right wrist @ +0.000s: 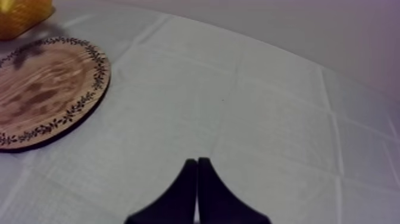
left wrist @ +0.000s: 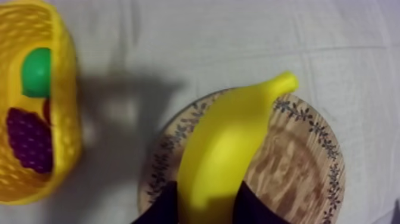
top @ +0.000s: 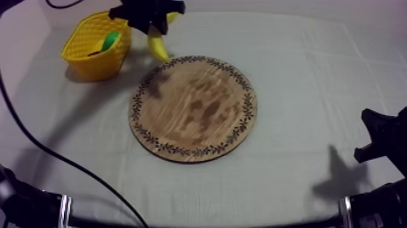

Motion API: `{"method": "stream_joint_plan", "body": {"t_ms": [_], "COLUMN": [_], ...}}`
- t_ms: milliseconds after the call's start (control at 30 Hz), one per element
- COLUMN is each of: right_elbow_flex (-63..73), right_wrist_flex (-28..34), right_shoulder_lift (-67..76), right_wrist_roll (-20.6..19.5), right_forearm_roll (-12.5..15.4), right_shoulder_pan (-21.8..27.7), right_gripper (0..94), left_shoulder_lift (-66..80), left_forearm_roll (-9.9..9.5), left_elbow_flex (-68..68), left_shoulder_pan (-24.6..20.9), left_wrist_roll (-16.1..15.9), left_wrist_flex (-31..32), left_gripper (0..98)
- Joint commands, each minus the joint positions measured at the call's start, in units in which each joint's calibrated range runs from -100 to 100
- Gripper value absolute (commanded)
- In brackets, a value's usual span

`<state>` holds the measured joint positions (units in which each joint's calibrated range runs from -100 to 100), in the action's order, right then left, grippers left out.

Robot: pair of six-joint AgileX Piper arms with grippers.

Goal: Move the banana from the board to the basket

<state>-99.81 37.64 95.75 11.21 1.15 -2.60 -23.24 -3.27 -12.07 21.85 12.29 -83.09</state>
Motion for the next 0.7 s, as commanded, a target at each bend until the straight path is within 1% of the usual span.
{"method": "stream_joint_plan", "body": {"t_ms": [0, 267, 433, 533, 667], "right_elbow_flex": [0.03, 0.03, 0.03, 0.03, 0.03], "right_wrist_flex": [0.02, 0.02, 0.02, 0.02, 0.02], "right_shoulder_lift": [0.0, 0.0, 0.0, 0.0, 0.0], "right_wrist_roll": [0.04, 0.0, 0.0, 0.0, 0.0], "right_forearm_roll": [0.0, 0.0, 0.0, 0.0, 0.0], "right_shoulder_pan": [0.0, 0.0, 0.0, 0.0, 0.0], "right_gripper": [0.3, 0.3, 0.3, 0.3, 0.3], "left_shoulder_lift": [5.73, 16.0, 19.67, 20.39, 19.37], "left_forearm_roll": [0.02, -0.43, -0.79, -1.44, -2.77], "left_elbow_flex": [1.91, 5.99, 6.01, 4.18, 0.5], "left_shoulder_pan": [-1.36, -6.89, -10.37, -12.19, -14.1], "left_wrist_roll": [-1.53, -5.26, -7.45, -8.52, -9.35], "left_wrist_flex": [-0.65, -3.88, -4.52, -4.63, -4.67], "left_gripper": [20.7, 18.6, 18.6, 18.8, 18.5]}}
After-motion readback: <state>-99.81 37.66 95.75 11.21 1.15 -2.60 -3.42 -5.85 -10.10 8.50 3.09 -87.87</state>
